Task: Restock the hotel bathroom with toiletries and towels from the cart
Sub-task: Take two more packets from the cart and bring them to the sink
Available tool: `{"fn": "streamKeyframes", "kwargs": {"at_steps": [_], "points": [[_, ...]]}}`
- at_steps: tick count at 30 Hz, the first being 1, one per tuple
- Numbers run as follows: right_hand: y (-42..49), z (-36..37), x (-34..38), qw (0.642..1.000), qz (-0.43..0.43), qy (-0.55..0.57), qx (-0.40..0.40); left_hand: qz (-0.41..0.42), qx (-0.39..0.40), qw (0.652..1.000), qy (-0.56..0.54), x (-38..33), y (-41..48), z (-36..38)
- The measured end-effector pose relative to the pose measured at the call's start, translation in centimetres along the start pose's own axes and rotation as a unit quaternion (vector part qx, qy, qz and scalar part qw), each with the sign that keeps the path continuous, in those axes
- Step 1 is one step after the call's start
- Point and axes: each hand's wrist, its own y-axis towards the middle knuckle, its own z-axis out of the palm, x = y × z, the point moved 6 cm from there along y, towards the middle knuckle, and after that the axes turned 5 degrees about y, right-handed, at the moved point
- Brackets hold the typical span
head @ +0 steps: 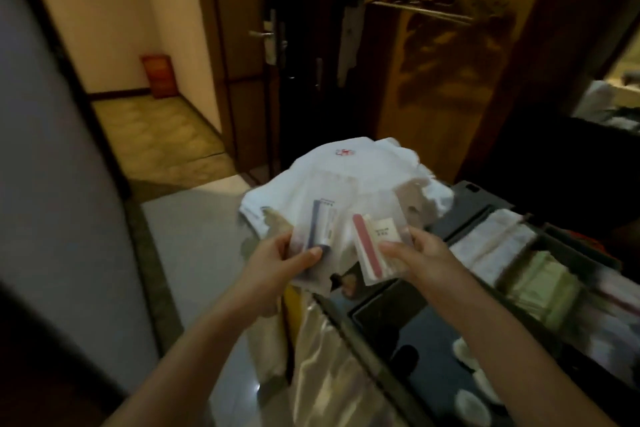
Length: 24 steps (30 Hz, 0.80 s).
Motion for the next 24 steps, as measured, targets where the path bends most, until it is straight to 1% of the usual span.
{"fn": "streamKeyframes", "kwargs": {"at_steps": [2, 7, 9, 12, 15, 17, 19, 21, 24], "points": [[0.3, 3.6, -0.6, 0.999, 0.015, 0.007, 0.046, -0.033, -0.049, 0.998, 0.007, 2.0, -2.2, -3.1], [0.3, 12.5, -1.6, 0.986, 0.026, -0.03, 0.163, -0.08, -0.177, 0.981, -0.004, 5.4, -8.6, -9.3], [-0.2, 15.9, -2.1, 0.975, 0.028, -0.051, 0.215, -0.101, -0.224, 0.969, -0.006, 6.2, -11.4, -11.2], [-1.3, 20.5, -2.8, 0.948, 0.03, -0.082, 0.306, -0.136, -0.294, 0.946, -0.016, 6.9, -16.1, -13.1], [-2.9, 24.7, -3.7, 0.92, 0.032, -0.105, 0.375, -0.155, -0.368, 0.917, -0.015, 7.5, -20.9, -14.0], [-4.5, 27.3, -4.5, 0.9, 0.024, -0.104, 0.422, -0.179, -0.424, 0.888, 0.0, 8.1, -24.0, -14.4], [-6.7, 29.4, -5.2, 0.872, 0.016, -0.091, 0.481, -0.211, -0.471, 0.856, 0.016, 8.7, -27.3, -14.7], [-8.9, 31.4, -5.9, 0.842, 0.014, -0.087, 0.533, -0.227, -0.505, 0.832, 0.025, 8.9, -30.3, -15.0], [-11.8, 34.4, -6.7, 0.81, 0.03, -0.075, 0.581, -0.233, -0.552, 0.801, 0.022, 9.0, -34.6, -15.7]]}}
